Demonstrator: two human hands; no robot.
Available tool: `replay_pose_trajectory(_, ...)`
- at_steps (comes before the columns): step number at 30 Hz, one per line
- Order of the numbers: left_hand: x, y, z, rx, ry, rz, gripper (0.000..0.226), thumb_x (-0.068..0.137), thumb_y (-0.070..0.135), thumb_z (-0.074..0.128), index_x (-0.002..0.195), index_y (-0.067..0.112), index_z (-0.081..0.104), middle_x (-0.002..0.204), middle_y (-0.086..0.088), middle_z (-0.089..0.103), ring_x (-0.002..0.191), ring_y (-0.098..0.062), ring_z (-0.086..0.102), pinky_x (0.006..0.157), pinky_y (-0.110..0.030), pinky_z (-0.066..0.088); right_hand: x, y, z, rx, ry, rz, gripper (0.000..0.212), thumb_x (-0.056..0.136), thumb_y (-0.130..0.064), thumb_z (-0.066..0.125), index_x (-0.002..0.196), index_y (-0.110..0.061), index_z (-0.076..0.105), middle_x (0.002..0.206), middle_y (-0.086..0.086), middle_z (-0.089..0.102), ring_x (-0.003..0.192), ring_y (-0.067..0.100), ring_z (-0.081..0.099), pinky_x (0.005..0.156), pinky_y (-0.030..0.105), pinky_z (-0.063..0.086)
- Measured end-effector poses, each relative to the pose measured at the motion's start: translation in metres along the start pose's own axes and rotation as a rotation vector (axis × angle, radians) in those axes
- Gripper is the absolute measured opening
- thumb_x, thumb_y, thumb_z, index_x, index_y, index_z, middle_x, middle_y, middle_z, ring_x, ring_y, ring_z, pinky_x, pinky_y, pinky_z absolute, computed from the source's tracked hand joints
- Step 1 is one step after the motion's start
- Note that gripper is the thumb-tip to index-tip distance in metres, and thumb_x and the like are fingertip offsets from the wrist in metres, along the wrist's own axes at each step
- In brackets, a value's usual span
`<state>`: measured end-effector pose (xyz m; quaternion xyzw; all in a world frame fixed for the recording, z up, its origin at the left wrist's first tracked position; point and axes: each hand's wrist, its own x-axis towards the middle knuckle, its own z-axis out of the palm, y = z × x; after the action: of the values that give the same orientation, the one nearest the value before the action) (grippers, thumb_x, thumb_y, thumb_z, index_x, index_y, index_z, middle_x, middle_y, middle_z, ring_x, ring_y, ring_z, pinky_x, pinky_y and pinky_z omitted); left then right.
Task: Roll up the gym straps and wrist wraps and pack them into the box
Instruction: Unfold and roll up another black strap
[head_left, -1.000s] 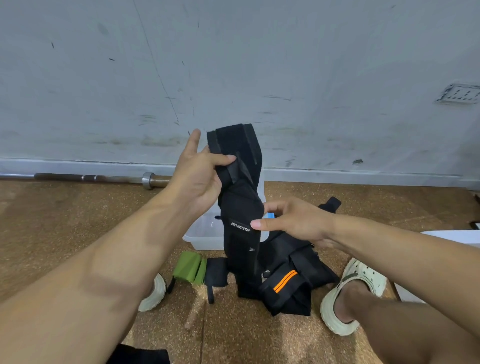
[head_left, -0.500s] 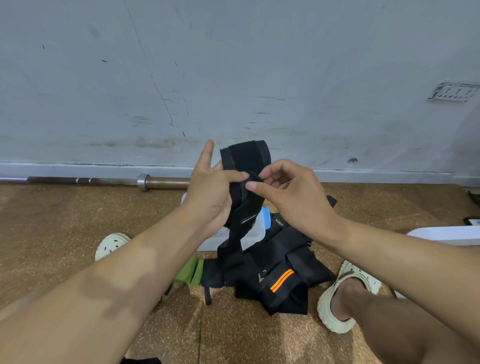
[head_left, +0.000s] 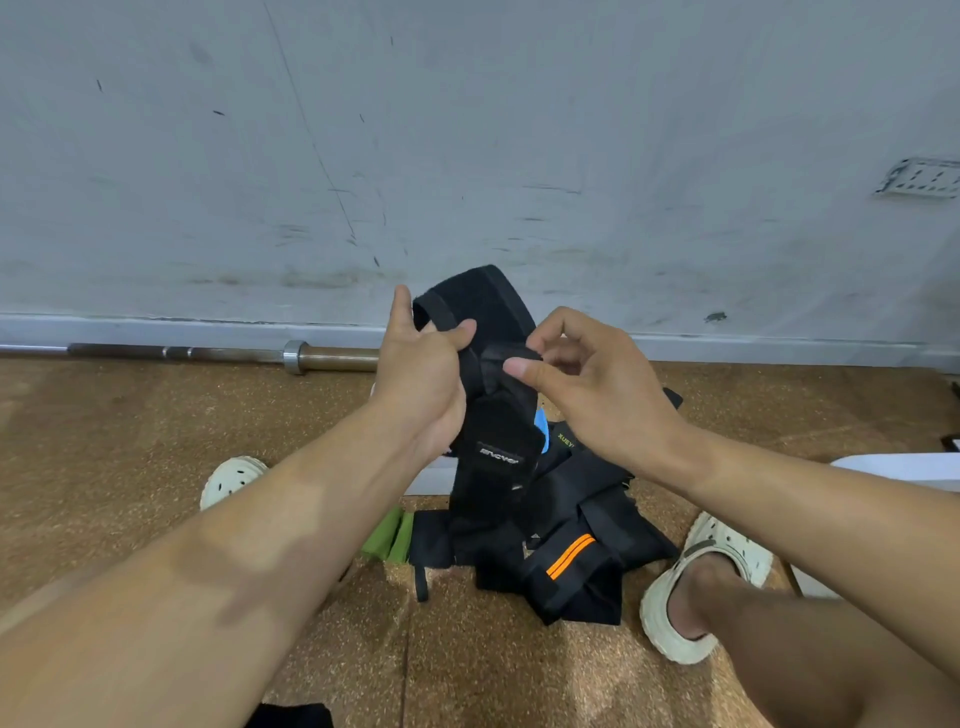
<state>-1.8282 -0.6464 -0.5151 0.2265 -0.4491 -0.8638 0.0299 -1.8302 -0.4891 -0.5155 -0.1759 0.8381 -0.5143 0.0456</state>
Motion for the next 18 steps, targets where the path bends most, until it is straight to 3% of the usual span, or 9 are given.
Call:
replay_pose_trajectory(2, 0.003, 0.005, -0.004, -0.028, 0.050, 0.017, 0.085, 0.100, -0.011, 0.048, 0.162, 0.036, 0.013, 0.147, -0.006, 0.053, 0.123, -0.026, 0.063, 0.094, -0.044, 0.057, -0.005, -0.007, -0.001, 0.014, -0.061, -0.059, 0.020, 0.092, -0.027, 0.077, 0.082, -0.025, 0.060, 0.072, -0.003, 0.070, 0.064, 0.016, 0.059, 0.063, 0.021, 0.044)
replay_pose_trajectory(4, 0.007, 0.011, -0.007, -0.047, 0.058, 0.035, 0.070, 0.100, -0.011, 0.048, 0.154, 0.030, 0.032, 0.136, -0.011, 0.062, 0.118, -0.028, 0.066, 0.089, -0.045, 0.060, -0.013, -0.013, 0.003, 0.010, -0.108, -0.119, 0.020, 0.090, -0.024, 0.078, 0.081, -0.024, 0.061, 0.075, -0.004, 0.068, 0.070, 0.021, 0.060, 0.066, 0.026, 0.046)
replay_pose_trajectory(6, 0.007, 0.014, -0.007, -0.030, 0.026, 0.046, 0.050, 0.100, -0.011, 0.047, 0.134, 0.026, 0.047, 0.127, -0.012, 0.067, 0.115, -0.030, 0.068, 0.092, -0.049, 0.059, -0.016, -0.015, 0.006, 0.069, -0.091, -0.095, 0.018, 0.090, -0.022, 0.079, 0.081, -0.022, 0.063, 0.077, -0.004, 0.071, 0.073, 0.026, 0.063, 0.068, 0.029, 0.049)
replay_pose_trajectory(7, 0.005, 0.015, -0.007, -0.028, 0.010, 0.046, 0.055, 0.100, -0.012, 0.047, 0.139, 0.028, 0.045, 0.131, -0.012, 0.066, 0.118, -0.028, 0.067, 0.096, -0.047, 0.058, -0.015, -0.014, 0.007, 0.103, -0.064, -0.062, 0.017, 0.090, -0.023, 0.079, 0.083, -0.022, 0.064, 0.078, -0.003, 0.073, 0.074, 0.027, 0.066, 0.070, 0.033, 0.052)
replay_pose_trajectory(9, 0.003, 0.013, -0.005, -0.018, -0.031, 0.035, 0.078, 0.100, -0.011, 0.047, 0.160, 0.033, 0.021, 0.144, -0.011, 0.057, 0.123, -0.024, 0.064, 0.103, -0.044, 0.054, -0.009, -0.009, 0.004, 0.118, -0.012, 0.006, 0.016, 0.090, -0.025, 0.079, 0.085, -0.022, 0.065, 0.079, -0.001, 0.076, 0.076, 0.028, 0.070, 0.075, 0.042, 0.056)
replay_pose_trajectory(11, -0.003, 0.011, -0.003, 0.036, -0.091, 0.039, 0.087, 0.101, -0.010, 0.048, 0.162, 0.038, 0.009, 0.143, -0.012, 0.058, 0.120, -0.024, 0.067, 0.100, -0.044, 0.055, -0.003, -0.005, -0.001, 0.093, 0.030, 0.038, 0.015, 0.090, -0.026, 0.080, 0.085, -0.023, 0.065, 0.078, 0.000, 0.077, 0.077, 0.027, 0.072, 0.077, 0.044, 0.056)
replay_pose_trajectory(16, -0.011, 0.006, 0.001, 0.093, -0.163, 0.064, 0.089, 0.101, -0.008, 0.050, 0.161, 0.042, 0.008, 0.126, -0.010, 0.070, 0.103, -0.026, 0.074, 0.075, -0.035, 0.064, 0.001, -0.004, -0.006, 0.126, 0.053, 0.056, 0.013, 0.091, -0.023, 0.078, 0.090, -0.017, 0.066, 0.078, 0.005, 0.077, 0.075, 0.024, 0.071, 0.070, 0.028, 0.053)
replay_pose_trajectory(18, -0.011, 0.004, 0.002, 0.093, -0.170, 0.068, 0.088, 0.101, -0.009, 0.050, 0.162, 0.040, 0.009, 0.121, -0.008, 0.071, 0.101, -0.024, 0.075, 0.073, -0.033, 0.063, 0.002, -0.005, -0.007, 0.146, 0.064, 0.071, 0.013, 0.091, -0.022, 0.078, 0.092, -0.015, 0.067, 0.079, 0.007, 0.077, 0.075, 0.028, 0.071, 0.069, 0.031, 0.053)
